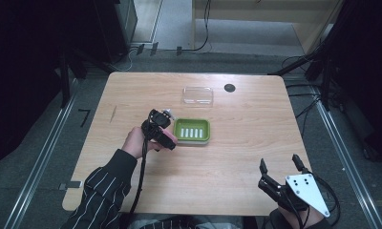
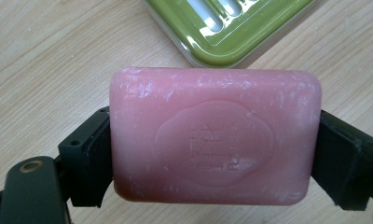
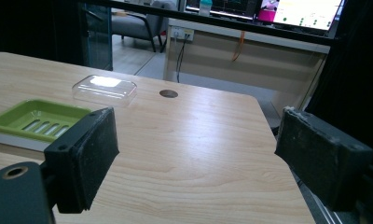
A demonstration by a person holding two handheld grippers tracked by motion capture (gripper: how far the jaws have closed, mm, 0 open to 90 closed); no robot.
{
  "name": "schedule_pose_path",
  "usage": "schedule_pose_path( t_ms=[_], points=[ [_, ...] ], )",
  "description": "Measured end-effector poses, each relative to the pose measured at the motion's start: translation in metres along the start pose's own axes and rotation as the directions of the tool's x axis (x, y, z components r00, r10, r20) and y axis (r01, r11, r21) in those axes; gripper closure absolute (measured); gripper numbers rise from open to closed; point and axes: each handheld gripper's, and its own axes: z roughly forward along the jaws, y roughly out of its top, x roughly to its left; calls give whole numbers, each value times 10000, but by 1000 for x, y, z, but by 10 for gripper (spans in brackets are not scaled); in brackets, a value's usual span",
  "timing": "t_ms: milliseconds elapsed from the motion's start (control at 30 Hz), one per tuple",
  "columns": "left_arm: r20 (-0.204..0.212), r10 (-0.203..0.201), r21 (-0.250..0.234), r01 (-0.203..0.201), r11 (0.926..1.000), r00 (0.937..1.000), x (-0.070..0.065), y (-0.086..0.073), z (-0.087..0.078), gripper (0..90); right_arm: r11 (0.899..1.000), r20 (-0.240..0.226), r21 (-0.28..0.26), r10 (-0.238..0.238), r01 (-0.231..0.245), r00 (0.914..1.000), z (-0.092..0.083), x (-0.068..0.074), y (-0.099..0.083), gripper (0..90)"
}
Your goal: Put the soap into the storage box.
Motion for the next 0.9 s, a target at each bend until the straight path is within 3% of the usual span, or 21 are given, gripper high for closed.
schedule_pose_path(
  t_ms=[900],
  points=[
    [101, 284, -290, -281, 9992, 9995, -2, 23, 0, 136, 10000, 200, 59, -16, 15, 9998, -3, -4, -2, 127]
  ],
)
